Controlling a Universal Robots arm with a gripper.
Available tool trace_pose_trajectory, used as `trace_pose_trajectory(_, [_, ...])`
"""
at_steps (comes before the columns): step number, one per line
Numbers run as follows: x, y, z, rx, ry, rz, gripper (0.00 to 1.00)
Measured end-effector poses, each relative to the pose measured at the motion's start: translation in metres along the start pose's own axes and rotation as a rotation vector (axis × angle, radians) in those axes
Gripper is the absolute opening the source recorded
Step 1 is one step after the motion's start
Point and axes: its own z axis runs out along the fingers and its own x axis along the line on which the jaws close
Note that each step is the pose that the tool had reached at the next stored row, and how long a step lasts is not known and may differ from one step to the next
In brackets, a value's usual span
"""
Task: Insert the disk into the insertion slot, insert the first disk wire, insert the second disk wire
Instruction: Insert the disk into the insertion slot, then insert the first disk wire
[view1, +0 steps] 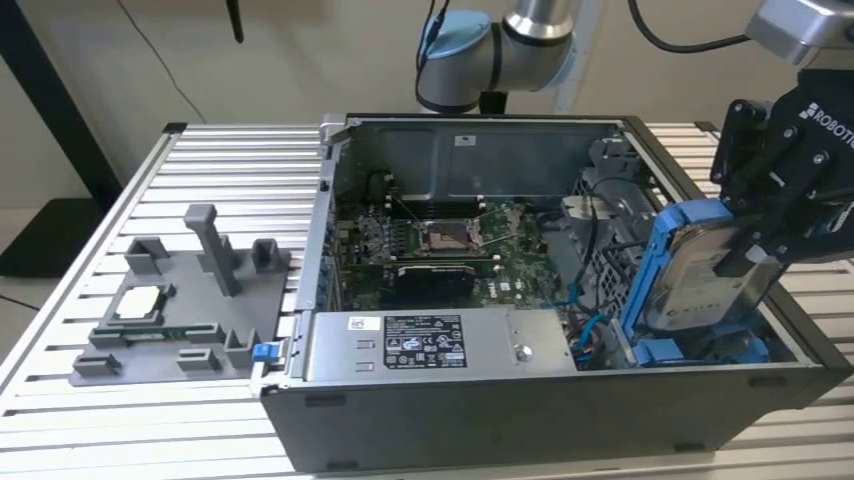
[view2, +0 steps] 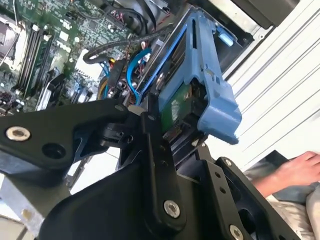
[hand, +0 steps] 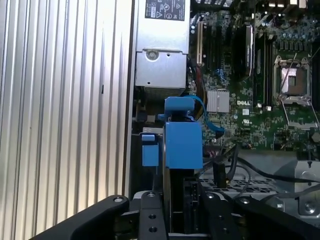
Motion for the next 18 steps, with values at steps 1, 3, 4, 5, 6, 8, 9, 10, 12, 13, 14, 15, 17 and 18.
trace_pose_trajectory(1, [0.0001,-0.0031,-0.0004,-0.0073,0.0004,0.0,0.0])
trace_pose_trajectory(3, [0.0001,-0.0077,-0.0011,-0.0177,0.0007,0.001,0.0])
trace_pose_trajectory(4, [0.0001,-0.0085,-0.0012,-0.0194,0.0008,0.001,0.0])
trace_pose_trajectory(5, [0.0,-0.0099,-0.0014,-0.0261,0.0007,0.001,0.0])
trace_pose_trajectory(6, [-0.0002,-0.0111,-0.0017,-0.0369,0.0018,0.002,0.0])
trace_pose_trajectory(8, [-0.0006,-0.0132,-0.0022,-0.0647,0.0073,0.004,0.0])
trace_pose_trajectory(9, [-0.0006,-0.0146,-0.0024,-0.0792,0.0095,0.005,0.0])
trace_pose_trajectory(10, [-0.0005,-0.0166,-0.0027,-0.0914,0.0098,0.005,0.0])
trace_pose_trajectory(12, [-0.0006,-0.0208,-0.0034,-0.1116,0.0095,0.006,0.0])
trace_pose_trajectory(13, [-0.0006,-0.0229,-0.0039,-0.1198,0.0092,0.007,0.0])
trace_pose_trajectory(14, [-0.0006,-0.0253,-0.0044,-0.1275,0.0091,0.007,0.0])
trace_pose_trajectory(15, [-0.0006,-0.0276,-0.0048,-0.1348,0.0089,0.007,0.0])
trace_pose_trajectory(17, [-0.0007,-0.0324,-0.0056,-0.1493,0.0088,0.008,0.0])
trace_pose_trajectory(18, [-0.0007,-0.0351,-0.0059,-0.1566,0.0086,0.008,0.0])
